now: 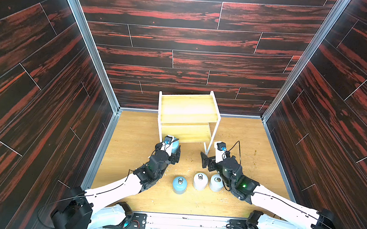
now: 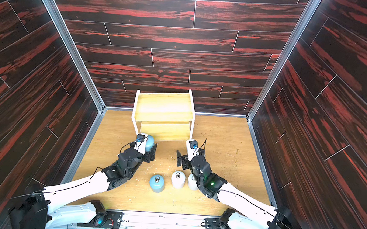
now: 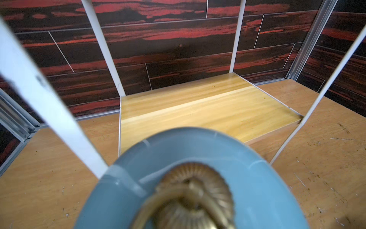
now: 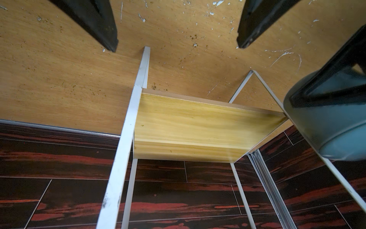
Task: Remove the tea canisters from the shelf
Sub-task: Pick up the tea canister from the shelf, then place the tea canister at the center of the board.
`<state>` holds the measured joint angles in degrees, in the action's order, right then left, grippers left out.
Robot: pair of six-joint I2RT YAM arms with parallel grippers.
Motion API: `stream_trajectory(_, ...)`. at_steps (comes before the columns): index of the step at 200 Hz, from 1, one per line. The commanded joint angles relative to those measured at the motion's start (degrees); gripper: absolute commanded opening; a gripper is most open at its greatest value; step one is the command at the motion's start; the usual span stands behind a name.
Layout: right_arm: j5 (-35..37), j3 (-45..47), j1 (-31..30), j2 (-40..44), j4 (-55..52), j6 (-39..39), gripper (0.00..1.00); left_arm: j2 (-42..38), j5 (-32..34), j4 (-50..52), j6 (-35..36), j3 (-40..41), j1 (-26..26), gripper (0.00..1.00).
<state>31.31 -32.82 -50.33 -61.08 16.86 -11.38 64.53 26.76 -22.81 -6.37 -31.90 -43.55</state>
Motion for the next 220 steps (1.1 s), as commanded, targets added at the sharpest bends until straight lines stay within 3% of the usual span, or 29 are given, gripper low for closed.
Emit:
stream_trajectory(1, 0.9, -0.4, 0.3, 0.8, -0.2, 0.6, 0.98, -4.7, 2.3, -0.9, -1.9, 0.9, -0.8, 0.72)
stream_trajectory(104, 2.0, -0.2, 0.3, 0.9, -0.3, 1.2, 0.98, -15.5, 7.6, 7.2, -7.9, 10.4, -2.7, 0.71)
stream_trajectory(220, 2.4, -1.0, 0.7, -0.6, -0.3, 1.9, 0.98, -13.4, 7.4, 5.3, -17.6, 20.6, -4.0, 0.71)
